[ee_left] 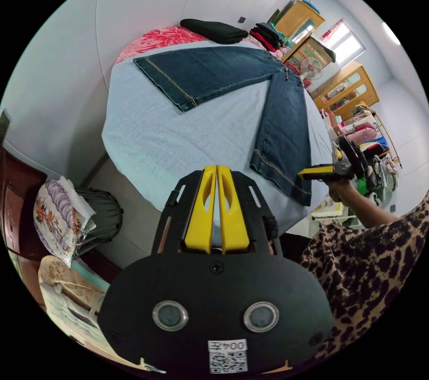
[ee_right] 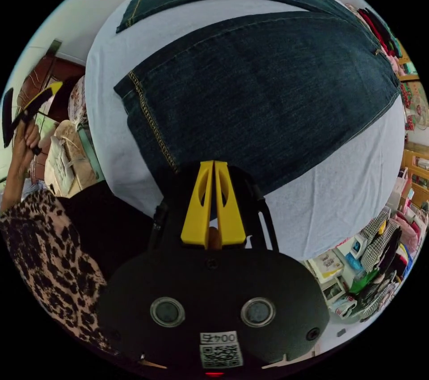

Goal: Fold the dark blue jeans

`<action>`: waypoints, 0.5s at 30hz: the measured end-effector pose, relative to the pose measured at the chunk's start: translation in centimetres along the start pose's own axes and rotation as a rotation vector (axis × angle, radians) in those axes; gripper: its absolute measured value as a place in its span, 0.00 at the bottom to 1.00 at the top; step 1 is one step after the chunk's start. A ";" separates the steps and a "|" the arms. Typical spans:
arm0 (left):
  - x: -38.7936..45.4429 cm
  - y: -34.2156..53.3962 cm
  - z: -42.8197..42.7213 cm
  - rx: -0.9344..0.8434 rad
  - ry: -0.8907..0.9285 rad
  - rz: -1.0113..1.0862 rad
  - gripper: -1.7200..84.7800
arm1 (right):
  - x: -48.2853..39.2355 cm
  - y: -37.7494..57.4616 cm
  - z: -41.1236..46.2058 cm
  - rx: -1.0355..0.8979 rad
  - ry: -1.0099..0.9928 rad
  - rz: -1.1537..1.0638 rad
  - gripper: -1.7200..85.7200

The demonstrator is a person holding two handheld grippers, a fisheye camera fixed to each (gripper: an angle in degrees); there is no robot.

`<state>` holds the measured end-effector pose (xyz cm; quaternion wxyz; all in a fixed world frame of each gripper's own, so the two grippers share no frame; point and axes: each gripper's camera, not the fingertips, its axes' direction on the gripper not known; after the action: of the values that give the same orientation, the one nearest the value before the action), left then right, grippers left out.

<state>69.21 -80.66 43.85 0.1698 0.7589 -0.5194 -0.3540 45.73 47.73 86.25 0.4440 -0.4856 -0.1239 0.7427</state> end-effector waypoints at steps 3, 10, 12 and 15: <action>-1.7 -4.2 -0.6 -0.008 0.000 -0.007 0.03 | 0.3 -1.3 1.7 -0.016 -0.023 -0.024 0.01; -5.5 -15.7 -1.1 -0.018 -0.079 0.155 0.05 | 0.6 -5.4 5.3 -0.116 -0.035 0.002 0.01; -6.2 -18.8 -0.6 -0.036 -0.117 0.242 0.06 | 0.4 -6.3 6.1 -0.131 -0.018 0.012 0.02; -7.1 -23.6 0.6 -0.084 -0.195 0.426 0.08 | 0.7 -7.4 7.4 -0.131 -0.031 0.098 0.02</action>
<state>83.06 -64.63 31.29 0.2212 0.5867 -0.6667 -0.4030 43.52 54.37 94.05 0.3726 -0.5074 -0.1554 0.7613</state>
